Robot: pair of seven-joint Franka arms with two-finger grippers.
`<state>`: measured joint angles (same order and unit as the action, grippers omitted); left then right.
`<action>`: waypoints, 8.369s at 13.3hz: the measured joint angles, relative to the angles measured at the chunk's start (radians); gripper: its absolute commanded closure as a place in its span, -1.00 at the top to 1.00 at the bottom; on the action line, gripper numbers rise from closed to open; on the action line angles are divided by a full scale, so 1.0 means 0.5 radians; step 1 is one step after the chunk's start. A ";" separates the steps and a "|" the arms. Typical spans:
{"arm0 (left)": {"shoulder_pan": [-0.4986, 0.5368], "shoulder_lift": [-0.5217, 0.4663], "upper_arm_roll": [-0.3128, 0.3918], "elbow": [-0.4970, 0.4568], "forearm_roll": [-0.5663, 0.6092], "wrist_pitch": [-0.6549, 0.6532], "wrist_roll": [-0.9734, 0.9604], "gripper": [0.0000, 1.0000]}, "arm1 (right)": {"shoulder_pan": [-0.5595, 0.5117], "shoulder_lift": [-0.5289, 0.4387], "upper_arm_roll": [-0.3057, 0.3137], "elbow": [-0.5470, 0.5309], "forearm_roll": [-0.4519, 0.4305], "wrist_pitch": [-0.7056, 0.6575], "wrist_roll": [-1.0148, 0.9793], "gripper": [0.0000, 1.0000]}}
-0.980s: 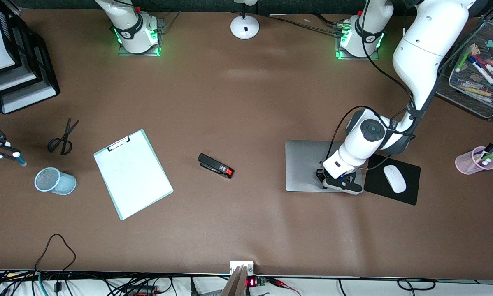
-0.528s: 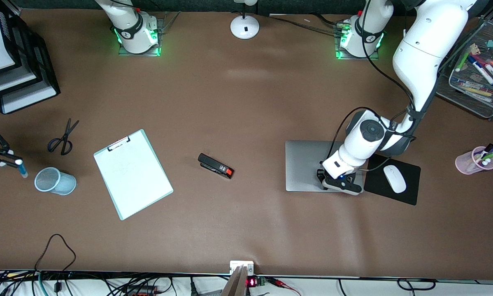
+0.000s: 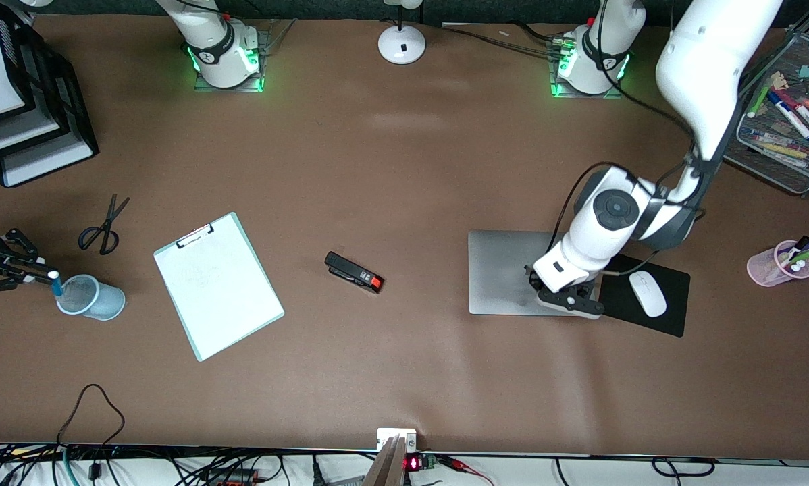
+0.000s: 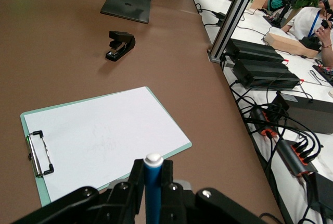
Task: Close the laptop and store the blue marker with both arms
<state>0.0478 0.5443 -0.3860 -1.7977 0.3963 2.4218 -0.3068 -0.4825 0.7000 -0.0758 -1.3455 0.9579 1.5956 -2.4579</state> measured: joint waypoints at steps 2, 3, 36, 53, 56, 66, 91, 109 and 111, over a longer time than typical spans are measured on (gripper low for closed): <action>-0.001 -0.184 -0.058 0.026 0.000 -0.417 -0.001 0.09 | -0.012 0.040 0.000 0.001 0.000 0.000 -0.010 -1.00; -0.001 -0.256 -0.081 0.057 0.000 -0.627 0.000 0.92 | -0.022 0.061 0.000 0.000 0.000 -0.001 -0.010 -1.00; -0.136 -1.071 0.683 0.186 -0.719 -1.479 0.510 1.00 | -0.078 0.394 0.004 0.160 0.027 0.092 -0.050 -1.00; -0.126 -1.053 0.667 0.291 -0.712 -1.583 0.525 1.00 | -0.071 0.020 0.009 0.252 -0.171 -0.218 0.465 1.00; -0.127 -1.053 0.667 0.293 -0.712 -1.583 0.525 1.00 | -0.041 -0.133 0.023 0.253 -0.207 -0.319 0.712 1.00; -0.127 -1.052 0.666 0.294 -0.712 -1.583 0.525 1.00 | 0.442 -0.345 0.039 0.455 -0.355 -0.354 1.485 1.00; -0.124 -1.052 0.670 0.343 -0.712 -1.583 0.525 1.00 | 1.081 -1.070 -0.001 -0.269 -2.030 -0.300 4.862 1.00; -0.121 -1.052 0.670 0.346 -0.712 -1.583 0.525 1.00 | 0.940 -1.540 0.004 -0.595 -1.913 -0.025 4.827 1.00; -0.121 -1.052 0.670 0.346 -0.712 -1.583 0.525 1.00 | 0.940 -1.541 0.006 -0.595 -1.913 -0.025 4.827 1.00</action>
<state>-0.0127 0.0184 -0.0512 -1.6248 0.0401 1.6303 -0.0443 -0.0125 -0.0705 -0.0726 -1.6432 0.0016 1.5831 -0.0445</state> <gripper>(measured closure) 0.000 0.000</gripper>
